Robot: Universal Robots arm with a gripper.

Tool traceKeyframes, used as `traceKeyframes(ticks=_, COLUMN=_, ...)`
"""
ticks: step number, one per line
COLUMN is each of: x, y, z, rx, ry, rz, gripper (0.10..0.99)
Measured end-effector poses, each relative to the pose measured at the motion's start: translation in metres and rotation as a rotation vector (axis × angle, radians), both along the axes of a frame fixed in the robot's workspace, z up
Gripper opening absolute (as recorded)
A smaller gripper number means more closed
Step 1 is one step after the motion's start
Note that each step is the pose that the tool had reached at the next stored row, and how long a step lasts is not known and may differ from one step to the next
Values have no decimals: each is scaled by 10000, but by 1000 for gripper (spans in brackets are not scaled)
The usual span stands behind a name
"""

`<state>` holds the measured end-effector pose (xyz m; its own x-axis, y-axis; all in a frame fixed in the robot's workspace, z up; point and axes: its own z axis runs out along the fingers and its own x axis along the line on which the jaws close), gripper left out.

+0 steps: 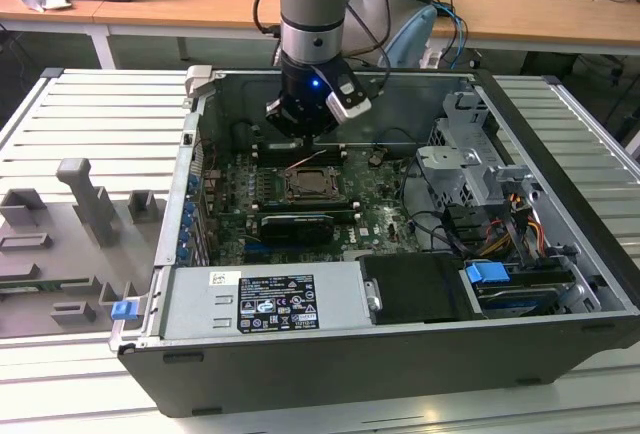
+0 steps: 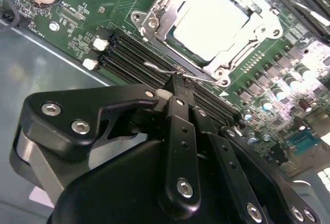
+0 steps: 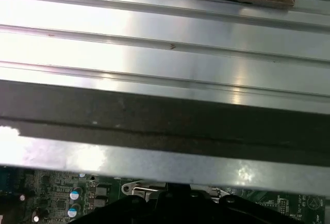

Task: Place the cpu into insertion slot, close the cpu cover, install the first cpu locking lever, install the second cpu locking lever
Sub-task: 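Install the first cpu locking lever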

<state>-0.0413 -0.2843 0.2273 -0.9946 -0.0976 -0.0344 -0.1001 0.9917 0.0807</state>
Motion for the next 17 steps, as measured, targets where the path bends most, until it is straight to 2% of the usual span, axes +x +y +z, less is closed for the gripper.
traceKeyframes(ticks=6, x=53, y=6, z=-45, rx=1, ry=0, rz=-1, gripper=106)
traceKeyframes(ticks=10, x=124, y=6, z=-64, rx=0, ry=1, rz=-17, gripper=106)
traceKeyframes(ticks=17, x=143, y=6, z=-86, rx=1, ry=0, rz=-26, gripper=106)
